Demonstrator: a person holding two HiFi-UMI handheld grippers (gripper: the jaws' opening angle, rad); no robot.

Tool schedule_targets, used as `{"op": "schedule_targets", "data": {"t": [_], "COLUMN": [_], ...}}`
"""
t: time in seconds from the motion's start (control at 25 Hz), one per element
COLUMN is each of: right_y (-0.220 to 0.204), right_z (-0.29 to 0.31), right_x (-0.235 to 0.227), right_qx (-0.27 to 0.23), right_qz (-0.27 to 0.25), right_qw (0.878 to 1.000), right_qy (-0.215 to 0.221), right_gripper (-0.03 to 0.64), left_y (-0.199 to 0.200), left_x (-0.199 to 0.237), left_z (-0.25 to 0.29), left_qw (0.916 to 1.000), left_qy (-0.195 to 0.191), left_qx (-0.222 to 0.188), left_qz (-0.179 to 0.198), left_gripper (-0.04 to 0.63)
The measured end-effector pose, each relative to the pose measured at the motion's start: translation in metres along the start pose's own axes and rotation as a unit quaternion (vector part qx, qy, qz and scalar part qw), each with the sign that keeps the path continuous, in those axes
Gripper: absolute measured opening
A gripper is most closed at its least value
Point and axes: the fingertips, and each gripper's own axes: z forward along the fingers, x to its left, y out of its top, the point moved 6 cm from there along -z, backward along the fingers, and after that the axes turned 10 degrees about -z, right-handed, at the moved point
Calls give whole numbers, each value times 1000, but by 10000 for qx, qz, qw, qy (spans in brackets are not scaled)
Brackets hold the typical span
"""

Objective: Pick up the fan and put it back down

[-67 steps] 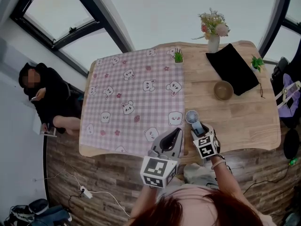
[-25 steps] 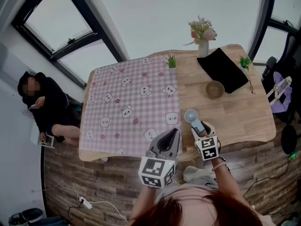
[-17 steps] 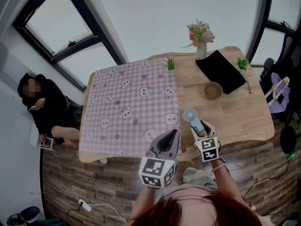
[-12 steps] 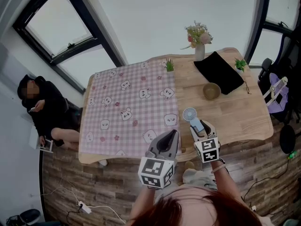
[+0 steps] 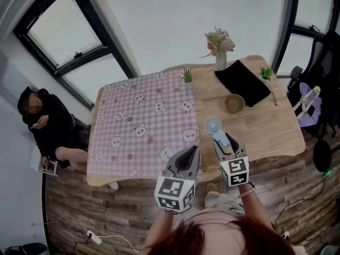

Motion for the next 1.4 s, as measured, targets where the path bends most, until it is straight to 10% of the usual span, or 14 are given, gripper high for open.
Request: {"op": "schedule_targets", "data": {"t": [1.4], "right_y": [94], "right_z": [-88], "right_x": [-2], "right_qx": [-1475], "right_qz": [8], "right_qw": [9875], "right_qy": [-555], "right_gripper": [209], "left_y": [7], "left_x": [-18], "left_z": [-24], "left_qw": [9996], "left_qy": [-177], "left_qx": [-182], "left_qz": [144], "left_gripper": [14]}}
